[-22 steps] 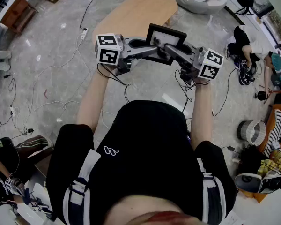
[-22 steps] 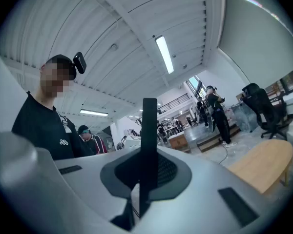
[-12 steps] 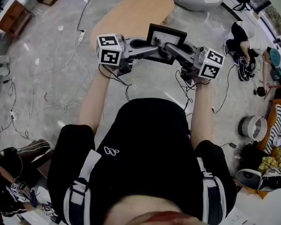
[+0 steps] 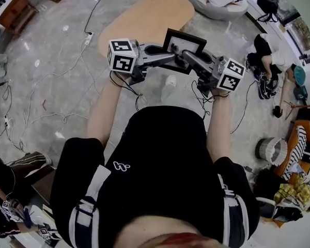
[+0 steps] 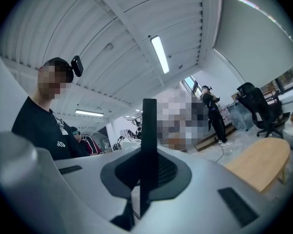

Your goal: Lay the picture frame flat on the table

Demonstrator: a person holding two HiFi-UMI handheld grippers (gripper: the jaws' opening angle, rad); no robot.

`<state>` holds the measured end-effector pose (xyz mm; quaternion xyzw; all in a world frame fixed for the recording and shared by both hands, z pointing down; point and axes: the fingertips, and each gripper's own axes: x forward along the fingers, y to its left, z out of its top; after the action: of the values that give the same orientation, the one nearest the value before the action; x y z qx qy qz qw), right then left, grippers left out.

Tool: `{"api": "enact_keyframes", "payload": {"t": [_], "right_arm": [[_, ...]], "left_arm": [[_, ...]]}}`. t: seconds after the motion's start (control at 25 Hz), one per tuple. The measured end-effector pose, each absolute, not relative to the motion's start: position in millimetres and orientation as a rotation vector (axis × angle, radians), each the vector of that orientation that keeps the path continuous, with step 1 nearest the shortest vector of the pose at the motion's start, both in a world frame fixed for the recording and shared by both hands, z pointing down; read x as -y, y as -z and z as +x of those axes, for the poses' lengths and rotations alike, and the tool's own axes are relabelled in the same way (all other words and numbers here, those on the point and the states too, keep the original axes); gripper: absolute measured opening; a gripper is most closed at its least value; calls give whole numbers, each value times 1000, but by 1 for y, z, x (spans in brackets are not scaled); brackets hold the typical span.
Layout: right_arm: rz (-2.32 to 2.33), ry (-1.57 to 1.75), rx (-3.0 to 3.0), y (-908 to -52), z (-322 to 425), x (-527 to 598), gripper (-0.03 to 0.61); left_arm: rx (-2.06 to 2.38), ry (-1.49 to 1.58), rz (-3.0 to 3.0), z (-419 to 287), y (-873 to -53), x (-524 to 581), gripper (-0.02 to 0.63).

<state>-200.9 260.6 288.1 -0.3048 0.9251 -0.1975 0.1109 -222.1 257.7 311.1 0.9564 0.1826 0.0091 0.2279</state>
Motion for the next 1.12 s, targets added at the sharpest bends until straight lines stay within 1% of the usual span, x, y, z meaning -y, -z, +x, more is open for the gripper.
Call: {"api": "enact_keyframes", "payload": {"t": [0.2, 0.48, 0.68, 0.88, 1.12], "right_arm": [[-821, 606, -2735, -296, -192, -210, 21], [-748, 673, -2723, -318, -148, -130, 20], [-713, 731, -2700, -335, -91, -61, 21], [-666, 760, -2676, -333, -20, 36, 21], [-636, 816, -2676, -342, 21, 88, 21]], "left_arm": [[-424, -33, 2640, -214, -319, -208, 46], [-335, -63, 2604, -171, -340, -130, 46], [-286, -94, 2548, -114, -356, -63, 46], [-246, -143, 2512, -44, -353, 34, 46], [-211, -154, 2473, -4, -362, 84, 46]]}}
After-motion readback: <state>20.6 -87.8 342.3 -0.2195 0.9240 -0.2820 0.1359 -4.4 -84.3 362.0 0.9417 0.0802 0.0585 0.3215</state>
